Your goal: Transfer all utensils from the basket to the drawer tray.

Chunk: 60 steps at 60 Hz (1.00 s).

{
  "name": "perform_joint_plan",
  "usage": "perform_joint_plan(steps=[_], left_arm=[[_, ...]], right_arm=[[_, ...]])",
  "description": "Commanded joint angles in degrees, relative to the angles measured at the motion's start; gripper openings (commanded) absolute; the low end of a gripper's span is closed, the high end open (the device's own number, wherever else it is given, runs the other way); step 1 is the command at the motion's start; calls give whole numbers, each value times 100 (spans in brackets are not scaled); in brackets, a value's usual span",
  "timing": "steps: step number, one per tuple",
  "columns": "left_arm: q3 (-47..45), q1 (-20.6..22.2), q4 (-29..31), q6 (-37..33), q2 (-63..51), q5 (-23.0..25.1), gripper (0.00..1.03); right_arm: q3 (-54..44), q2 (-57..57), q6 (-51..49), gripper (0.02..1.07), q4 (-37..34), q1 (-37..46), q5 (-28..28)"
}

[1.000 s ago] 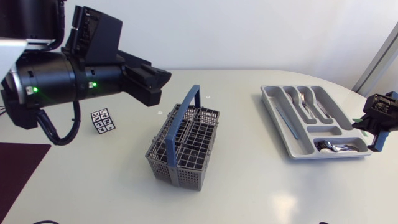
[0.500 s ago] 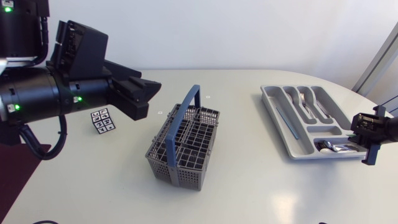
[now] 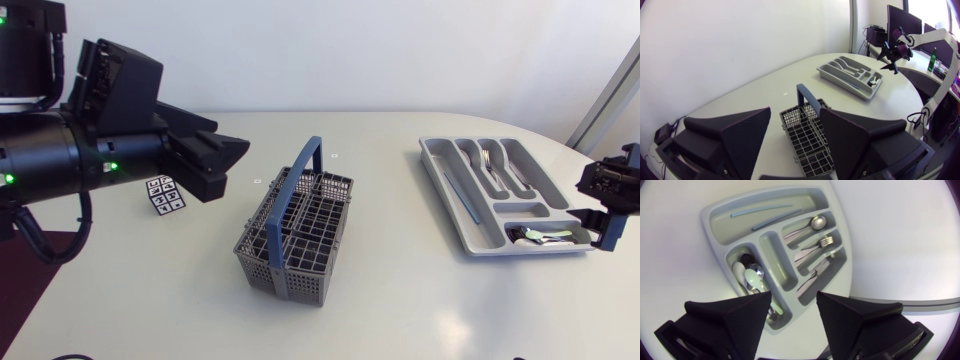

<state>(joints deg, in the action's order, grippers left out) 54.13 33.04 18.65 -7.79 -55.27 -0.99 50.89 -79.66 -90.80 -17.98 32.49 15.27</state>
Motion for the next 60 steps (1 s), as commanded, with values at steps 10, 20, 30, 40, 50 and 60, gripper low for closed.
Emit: perform_joint_plan(steps=[10, 20, 30, 40, 50, 60], left_arm=[[-456, -52, 525, -425, 473, -32, 72], [-939, 36, 938, -750, 736, -24, 72], [-1308, 106, 1176, -882, 824, -15, 72], [-1581, 212, 1228, -900, 833, 56, 71], [-1862, 300, 1184, -891, 728, 161, 69], [-2091, 282, 1052, -900, 631, 240, 65]], right_arm=[[-62, 741, 1460, 87, -285, -832, 178], [-124, 855, 2849, 87, -268, -1878, 170], [-80, 750, 3992, 86, -224, -2889, 152], [61, 187, 4932, 86, 84, -3715, 152], [404, -648, 5609, 82, 435, -4233, 170], [993, -1412, 6066, 68, 594, -4629, 170]])
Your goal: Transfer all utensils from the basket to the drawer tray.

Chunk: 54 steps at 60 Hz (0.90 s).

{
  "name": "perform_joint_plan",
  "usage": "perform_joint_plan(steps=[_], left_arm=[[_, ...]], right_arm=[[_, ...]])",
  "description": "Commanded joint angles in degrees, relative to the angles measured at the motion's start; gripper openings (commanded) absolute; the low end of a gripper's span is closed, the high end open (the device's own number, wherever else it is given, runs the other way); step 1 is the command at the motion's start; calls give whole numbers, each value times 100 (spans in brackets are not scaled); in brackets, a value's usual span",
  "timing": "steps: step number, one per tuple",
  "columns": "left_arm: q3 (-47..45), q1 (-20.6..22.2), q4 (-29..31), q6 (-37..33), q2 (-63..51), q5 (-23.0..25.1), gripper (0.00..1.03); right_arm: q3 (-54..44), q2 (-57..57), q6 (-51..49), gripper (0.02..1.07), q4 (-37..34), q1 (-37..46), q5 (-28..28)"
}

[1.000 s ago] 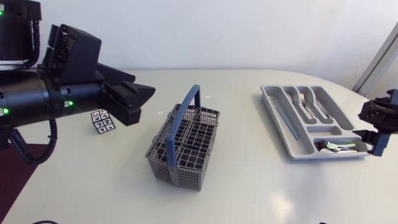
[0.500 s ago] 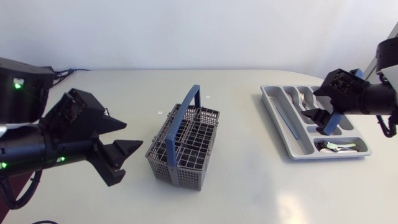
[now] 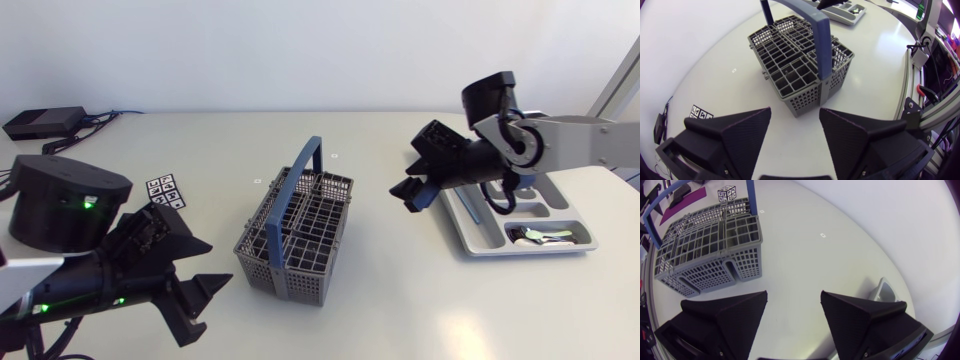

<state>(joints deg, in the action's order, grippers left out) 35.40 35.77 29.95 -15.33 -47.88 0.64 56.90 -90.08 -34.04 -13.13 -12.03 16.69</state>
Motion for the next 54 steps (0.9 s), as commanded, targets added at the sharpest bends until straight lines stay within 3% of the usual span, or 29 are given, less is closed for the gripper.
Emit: perform_joint_plan(steps=[1, 9, 18, 35, 54], left_arm=[[-235, -9, -104, -145, -117, 76, 65], [-367, -184, -455, -172, -433, 208, 65], [-490, -307, -948, -137, -890, 234, 65], [-349, -597, -1950, 39, -1892, 357, 58], [-15, -984, -2653, 48, -2595, 366, 58]], right_arm=[[462, -440, 416, 66, 117, -212, 28], [1112, -1090, 767, 46, 179, -414, 98], [1877, -1776, 1110, 29, 91, -519, 344], [2545, -2259, 987, 22, -762, -748, 880], [1745, -1697, 504, 20, -1219, -897, 1153]])
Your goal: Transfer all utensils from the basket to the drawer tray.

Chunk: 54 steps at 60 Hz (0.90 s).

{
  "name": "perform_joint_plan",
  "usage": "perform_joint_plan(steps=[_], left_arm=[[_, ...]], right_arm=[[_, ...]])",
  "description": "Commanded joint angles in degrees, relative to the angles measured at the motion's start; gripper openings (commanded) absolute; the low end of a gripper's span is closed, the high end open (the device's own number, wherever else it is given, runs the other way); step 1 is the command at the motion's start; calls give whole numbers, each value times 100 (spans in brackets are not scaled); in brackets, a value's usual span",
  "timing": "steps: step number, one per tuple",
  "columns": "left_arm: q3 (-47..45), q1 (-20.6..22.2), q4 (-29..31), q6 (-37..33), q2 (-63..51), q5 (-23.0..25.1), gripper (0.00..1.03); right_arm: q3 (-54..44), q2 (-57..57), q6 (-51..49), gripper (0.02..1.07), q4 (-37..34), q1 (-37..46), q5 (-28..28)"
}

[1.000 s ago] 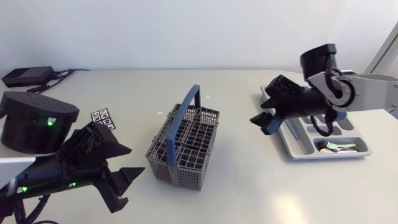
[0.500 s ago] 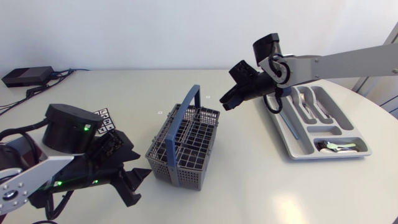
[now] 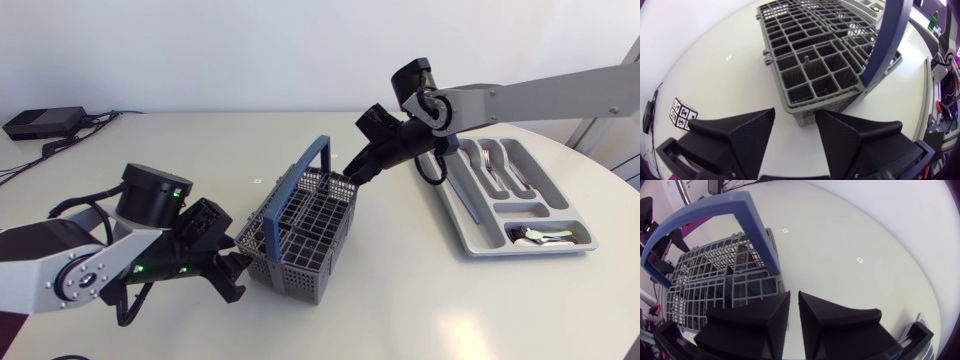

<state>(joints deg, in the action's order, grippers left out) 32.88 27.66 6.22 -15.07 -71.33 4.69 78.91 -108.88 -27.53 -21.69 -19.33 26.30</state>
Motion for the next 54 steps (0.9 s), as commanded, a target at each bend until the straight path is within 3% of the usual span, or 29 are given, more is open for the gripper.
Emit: perform_joint_plan(steps=[1, 31, 46, 54], left_arm=[[271, -200, -279, 13, -276, -38, 58], [1097, -1043, -754, 57, -1164, 173, 58], [913, -1281, -578, 57, -680, 454, 58], [711, -1245, -516, 48, -540, 542, 58]], right_arm=[[-509, 236, -165, 20, -362, -167, 191], [-2117, 1712, -279, 20, -300, -167, 147], [-2187, 2081, -200, 20, -133, 501, 77], [-2416, 2002, -200, 20, 192, 632, -240]])
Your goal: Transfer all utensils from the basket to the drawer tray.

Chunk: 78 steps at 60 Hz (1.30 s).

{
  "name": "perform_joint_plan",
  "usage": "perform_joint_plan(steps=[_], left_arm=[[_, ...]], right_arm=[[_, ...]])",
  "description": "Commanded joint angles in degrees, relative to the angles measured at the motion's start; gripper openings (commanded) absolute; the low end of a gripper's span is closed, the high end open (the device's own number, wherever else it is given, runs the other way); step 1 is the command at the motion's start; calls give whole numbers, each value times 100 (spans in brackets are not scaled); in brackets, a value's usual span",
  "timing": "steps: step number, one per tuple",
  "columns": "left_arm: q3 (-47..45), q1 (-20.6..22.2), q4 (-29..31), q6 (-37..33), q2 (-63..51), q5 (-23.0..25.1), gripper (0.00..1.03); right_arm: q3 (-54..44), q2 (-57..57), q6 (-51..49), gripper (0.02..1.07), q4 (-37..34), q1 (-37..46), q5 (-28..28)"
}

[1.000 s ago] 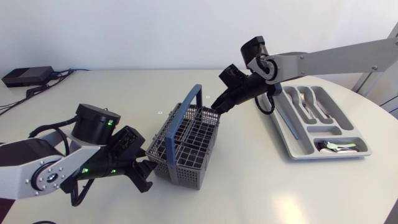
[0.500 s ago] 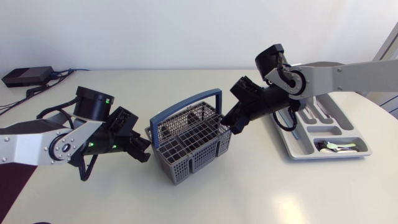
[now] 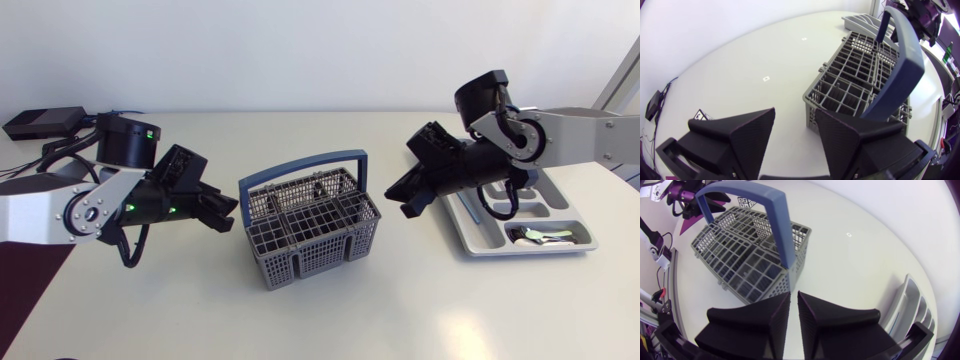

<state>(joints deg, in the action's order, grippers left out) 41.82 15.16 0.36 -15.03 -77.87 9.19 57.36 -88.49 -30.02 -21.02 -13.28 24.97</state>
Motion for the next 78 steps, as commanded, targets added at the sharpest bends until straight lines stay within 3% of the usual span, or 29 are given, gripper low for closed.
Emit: perform_joint_plan(steps=[1, 22, 38, 59, 78], left_arm=[[-201, 22, 69, 35, 114, 100, 58], [107, 242, 61, 52, -414, 109, 58], [555, 163, -45, 70, -941, 118, 58], [1241, 339, -54, 96, -1609, 197, 58], [1241, 409, -45, 88, -1609, 197, 58]], right_arm=[[-287, -63, 49, 20, 142, 27, -124], [-305, -274, 260, 20, 273, -623, -194], [-305, -265, 462, 20, 265, -1045, -317], [-428, -37, 532, 20, 247, -1089, -405], [-340, -55, 567, 20, 291, -993, -502]])
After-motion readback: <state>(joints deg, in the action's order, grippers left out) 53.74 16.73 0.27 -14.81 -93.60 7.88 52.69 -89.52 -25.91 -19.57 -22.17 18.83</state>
